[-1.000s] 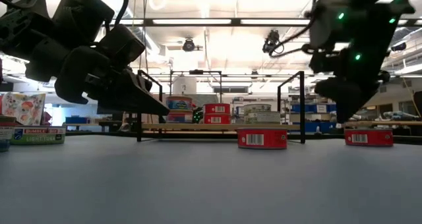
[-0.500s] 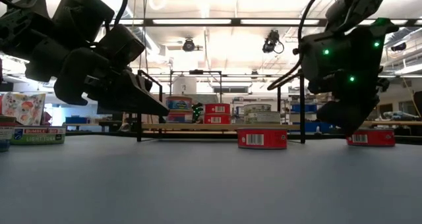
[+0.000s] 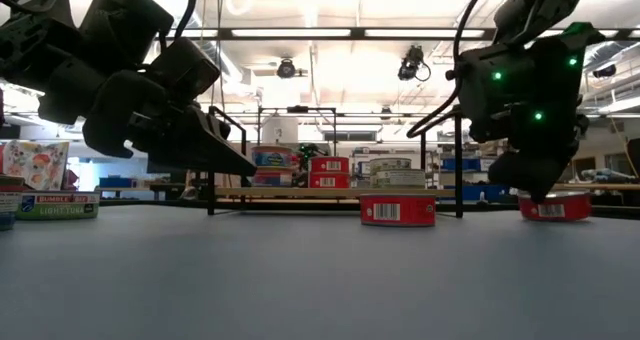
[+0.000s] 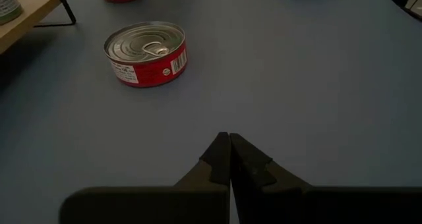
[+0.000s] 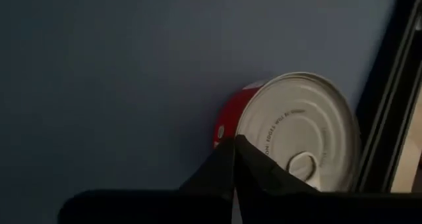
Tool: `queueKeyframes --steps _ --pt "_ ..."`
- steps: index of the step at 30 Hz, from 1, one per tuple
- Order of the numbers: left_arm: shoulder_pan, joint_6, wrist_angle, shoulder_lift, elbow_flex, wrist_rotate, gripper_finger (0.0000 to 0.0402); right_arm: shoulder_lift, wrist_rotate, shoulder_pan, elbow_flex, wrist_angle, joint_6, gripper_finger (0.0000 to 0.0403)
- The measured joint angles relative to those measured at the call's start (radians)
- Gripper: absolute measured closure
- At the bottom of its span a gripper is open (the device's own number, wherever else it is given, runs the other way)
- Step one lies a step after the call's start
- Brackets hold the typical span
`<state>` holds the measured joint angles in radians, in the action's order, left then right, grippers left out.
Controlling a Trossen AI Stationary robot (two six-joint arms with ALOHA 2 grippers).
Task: Stack canned seafood by type on shelf
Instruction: Put the red tuna can on the shelf aligned with the other red tuna cans
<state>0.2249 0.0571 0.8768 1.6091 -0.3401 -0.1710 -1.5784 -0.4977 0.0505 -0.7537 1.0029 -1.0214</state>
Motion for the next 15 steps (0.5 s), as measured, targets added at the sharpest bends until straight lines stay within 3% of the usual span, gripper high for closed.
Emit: queueKeyframes --steps 15 --pt "0.026 0.026 0.001 0.000 0.000 0.030 0.0397 0.011 0.175 0.129 -0.145 -0.004 0.082 0.0400"
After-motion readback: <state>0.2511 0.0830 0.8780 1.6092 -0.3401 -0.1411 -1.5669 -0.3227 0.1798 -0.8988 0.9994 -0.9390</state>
